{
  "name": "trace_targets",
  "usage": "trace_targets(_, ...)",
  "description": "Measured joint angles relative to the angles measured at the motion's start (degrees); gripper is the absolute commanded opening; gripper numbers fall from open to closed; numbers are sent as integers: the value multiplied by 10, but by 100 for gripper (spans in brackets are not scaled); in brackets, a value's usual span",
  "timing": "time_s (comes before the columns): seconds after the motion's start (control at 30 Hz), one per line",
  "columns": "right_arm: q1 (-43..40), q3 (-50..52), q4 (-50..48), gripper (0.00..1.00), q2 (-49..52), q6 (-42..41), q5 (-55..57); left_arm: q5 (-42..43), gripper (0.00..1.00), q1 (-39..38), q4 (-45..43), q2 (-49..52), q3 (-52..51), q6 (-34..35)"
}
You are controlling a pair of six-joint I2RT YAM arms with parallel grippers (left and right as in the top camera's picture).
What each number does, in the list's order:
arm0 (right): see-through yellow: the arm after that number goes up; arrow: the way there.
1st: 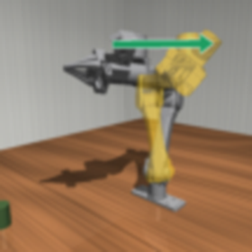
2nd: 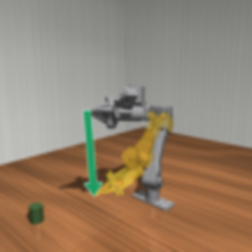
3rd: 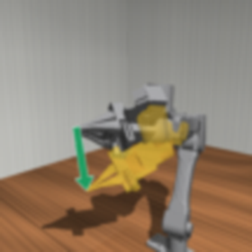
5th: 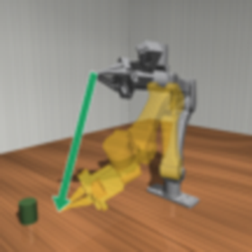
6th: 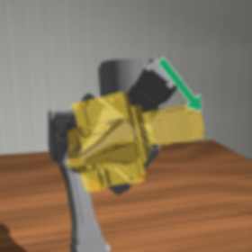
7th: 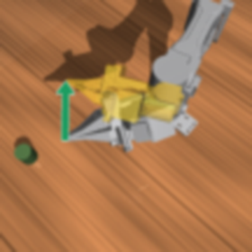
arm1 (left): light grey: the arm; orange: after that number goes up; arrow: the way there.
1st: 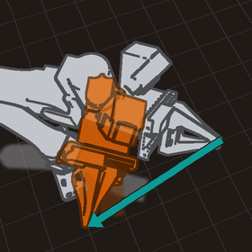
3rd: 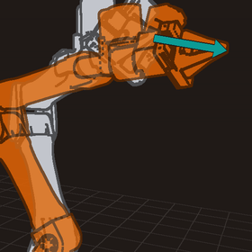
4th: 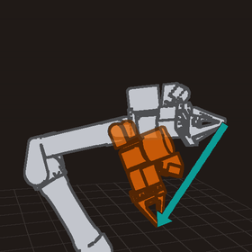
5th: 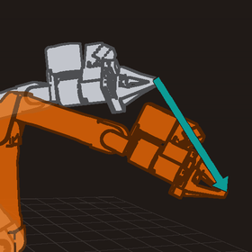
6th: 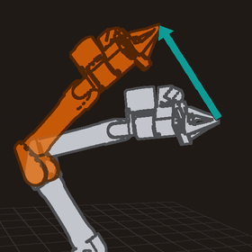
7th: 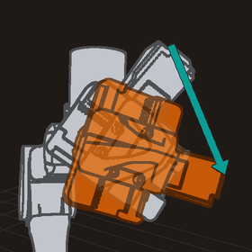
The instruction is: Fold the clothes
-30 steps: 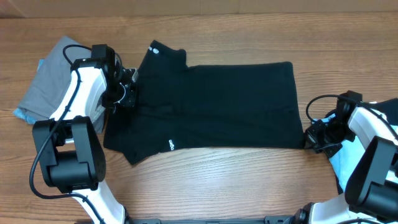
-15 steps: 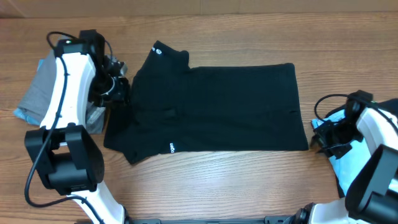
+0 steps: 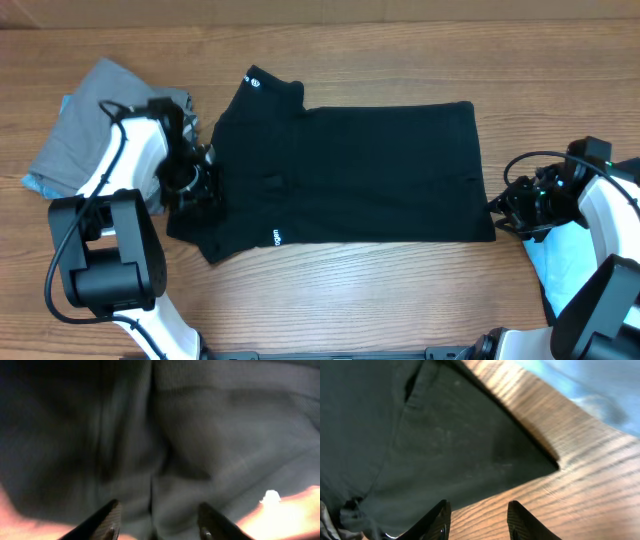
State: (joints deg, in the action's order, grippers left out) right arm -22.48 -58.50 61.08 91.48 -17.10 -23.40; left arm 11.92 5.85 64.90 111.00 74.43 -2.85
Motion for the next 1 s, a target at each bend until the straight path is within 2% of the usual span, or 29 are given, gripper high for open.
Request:
trace_targets(0.03,3,0,-1,42,0,2,-1,4,27,0,-27,0,-21,2)
trace_targets(0.07,7,0,-4,44,0,3,-3,7,14,0,-47,0,-36,3)
trace_targets(0.13,13,0,-10,47,0,5,-4,12,5,0,-78,0,-60,9)
trace_targets(0.3,23,0,-24,50,0,6,-4,5,4,4,-115,-6,-68,15)
trace_targets(0.37,23,2,-37,50,0,6,-3,-3,7,6,-118,-6,-64,17)
trace_targets(0.47,23,20,-61,50,0,-7,8,-21,19,16,-117,-6,-47,21)
trace_targets(0.57,23,48,-71,55,0,-25,26,-35,24,32,-88,-6,-13,27)
trace_targets(0.7,23,81,-92,54,0,-42,40,-45,35,40,-41,-6,43,28)
trace_targets(0.77,23,97,-108,50,0,-52,45,-45,38,40,-16,-6,73,29)
trace_targets(0.83,23,113,-123,40,0,-64,49,-38,40,40,13,-6,97,29)
trace_targets(0.87,23,122,-134,31,0,-73,50,-32,42,40,25,-6,102,28)
trace_targets(1.0,23,145,-165,10,-4,-102,68,9,44,40,99,-6,114,27)
